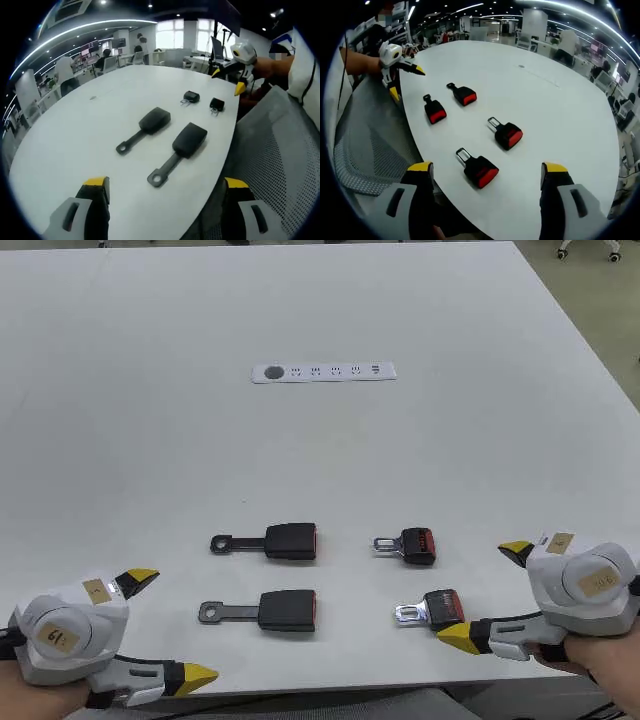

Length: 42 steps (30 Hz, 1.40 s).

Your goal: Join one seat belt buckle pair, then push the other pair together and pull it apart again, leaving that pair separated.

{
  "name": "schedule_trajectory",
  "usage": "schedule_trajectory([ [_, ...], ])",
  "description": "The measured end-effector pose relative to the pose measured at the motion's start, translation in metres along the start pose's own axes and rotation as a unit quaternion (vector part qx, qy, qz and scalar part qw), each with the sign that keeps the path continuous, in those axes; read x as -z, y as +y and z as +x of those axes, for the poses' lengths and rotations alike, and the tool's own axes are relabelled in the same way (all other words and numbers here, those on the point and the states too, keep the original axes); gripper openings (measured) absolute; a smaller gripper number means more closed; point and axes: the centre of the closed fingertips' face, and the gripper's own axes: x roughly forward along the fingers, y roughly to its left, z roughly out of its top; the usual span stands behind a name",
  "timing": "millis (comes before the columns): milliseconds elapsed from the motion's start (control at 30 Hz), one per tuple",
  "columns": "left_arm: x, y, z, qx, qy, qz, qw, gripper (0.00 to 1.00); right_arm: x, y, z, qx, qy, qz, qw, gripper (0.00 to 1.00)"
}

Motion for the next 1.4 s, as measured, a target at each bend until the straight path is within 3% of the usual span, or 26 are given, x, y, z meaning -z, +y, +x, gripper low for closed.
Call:
schedule_trajectory([
  [600,0.0032,0.0021,0.0016,0.001,0.001,0.001,1.0,0.94,0.0018,-0.0007,0.0027,-0.001,0.001,0.003,1.0,0.88],
  [1400,-0.0016,0.0006,-0.0003,-0.001,-0.004,0.003,1.0,0.92,0.0044,0.0018,0.0052,-0.001,0.004,-0.002,1.0,0.85],
])
